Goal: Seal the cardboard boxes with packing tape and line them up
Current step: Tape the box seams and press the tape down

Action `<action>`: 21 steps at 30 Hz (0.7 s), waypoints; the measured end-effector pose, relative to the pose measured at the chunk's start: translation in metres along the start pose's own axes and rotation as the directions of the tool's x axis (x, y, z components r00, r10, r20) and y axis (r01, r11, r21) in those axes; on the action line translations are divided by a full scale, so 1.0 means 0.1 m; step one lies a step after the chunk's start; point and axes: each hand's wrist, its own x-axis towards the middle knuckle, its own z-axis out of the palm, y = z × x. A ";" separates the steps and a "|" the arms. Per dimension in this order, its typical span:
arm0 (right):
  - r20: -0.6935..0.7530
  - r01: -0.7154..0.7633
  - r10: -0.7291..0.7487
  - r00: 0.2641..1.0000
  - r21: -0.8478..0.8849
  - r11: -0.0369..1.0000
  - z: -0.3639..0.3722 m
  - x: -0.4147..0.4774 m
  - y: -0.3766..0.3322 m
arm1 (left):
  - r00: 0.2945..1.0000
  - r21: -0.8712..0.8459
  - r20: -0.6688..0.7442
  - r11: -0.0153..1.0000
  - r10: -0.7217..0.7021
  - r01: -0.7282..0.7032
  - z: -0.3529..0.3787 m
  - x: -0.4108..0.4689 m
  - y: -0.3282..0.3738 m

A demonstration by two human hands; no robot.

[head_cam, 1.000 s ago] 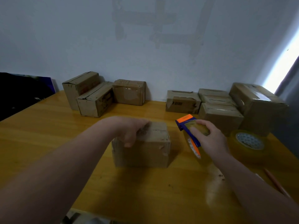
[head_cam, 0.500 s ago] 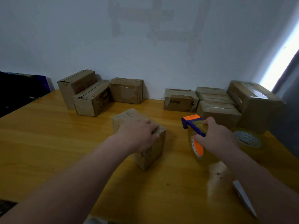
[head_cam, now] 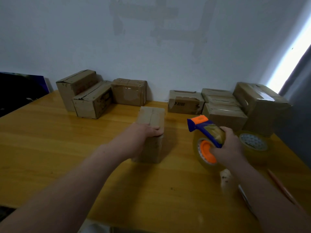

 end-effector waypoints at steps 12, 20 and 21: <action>0.127 0.315 -0.423 0.897 0.488 0.814 -0.22 -0.38 -0.16 | 0.904 -0.781 -0.301 0.622 -0.302 -0.052 -0.08 -0.09 0.07; 0.138 0.450 -0.553 0.822 0.438 0.778 -0.23 -0.45 -0.26 | 0.971 -0.985 0.134 0.077 -0.200 0.152 -0.23 -0.18 0.07; 0.141 0.465 -0.567 0.811 0.433 0.772 -0.23 -0.46 -0.27 | 0.972 -0.987 0.133 0.065 -0.194 0.149 -0.23 -0.19 0.07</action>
